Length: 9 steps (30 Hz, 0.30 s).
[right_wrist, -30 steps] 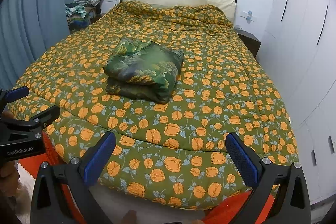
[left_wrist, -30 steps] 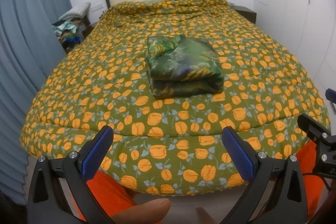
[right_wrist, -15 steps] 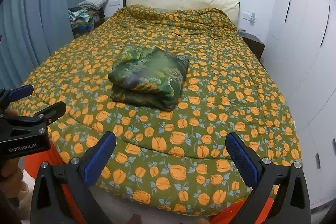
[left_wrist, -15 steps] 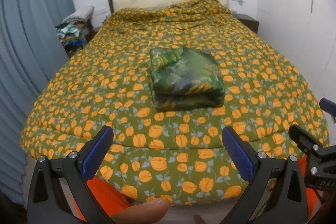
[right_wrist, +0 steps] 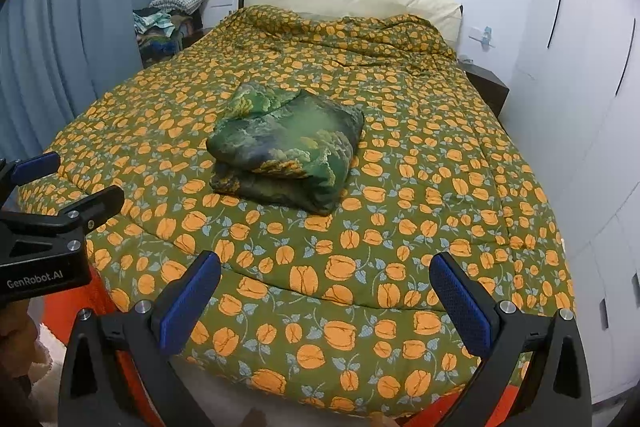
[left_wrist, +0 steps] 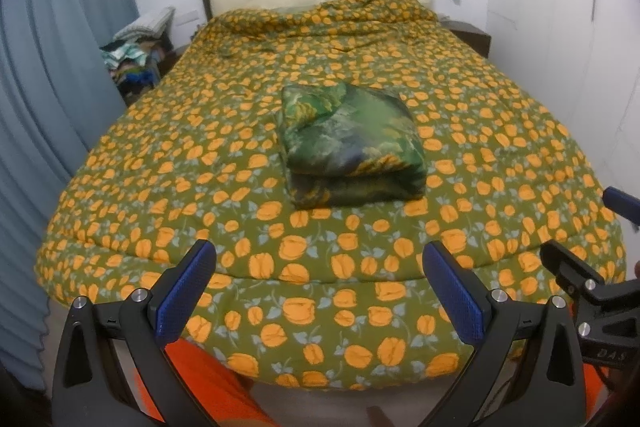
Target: Fold large clothes
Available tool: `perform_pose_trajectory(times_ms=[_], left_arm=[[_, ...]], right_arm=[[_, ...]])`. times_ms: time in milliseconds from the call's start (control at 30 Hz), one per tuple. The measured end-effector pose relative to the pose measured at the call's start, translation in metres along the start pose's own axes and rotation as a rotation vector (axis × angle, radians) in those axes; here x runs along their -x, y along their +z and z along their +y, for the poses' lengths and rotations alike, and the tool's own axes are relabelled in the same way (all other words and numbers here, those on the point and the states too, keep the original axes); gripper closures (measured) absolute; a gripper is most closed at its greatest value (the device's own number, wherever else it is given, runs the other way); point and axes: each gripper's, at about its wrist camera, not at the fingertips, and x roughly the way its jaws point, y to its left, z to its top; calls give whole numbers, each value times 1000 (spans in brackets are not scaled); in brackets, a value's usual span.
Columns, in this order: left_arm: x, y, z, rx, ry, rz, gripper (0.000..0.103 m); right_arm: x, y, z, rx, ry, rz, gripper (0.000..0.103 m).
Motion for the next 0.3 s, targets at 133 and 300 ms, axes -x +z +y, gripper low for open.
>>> perform_pose_trajectory(times_ms=[133, 300], left_arm=[[3, -2, -4, -5, -5, -21, 0], [5, -2, -7, -17, 20, -43, 0]], right_arm=[[-1, -1, -4, -7, -6, 3, 0], [-5, -2, -7, -12, -5, 10, 0]])
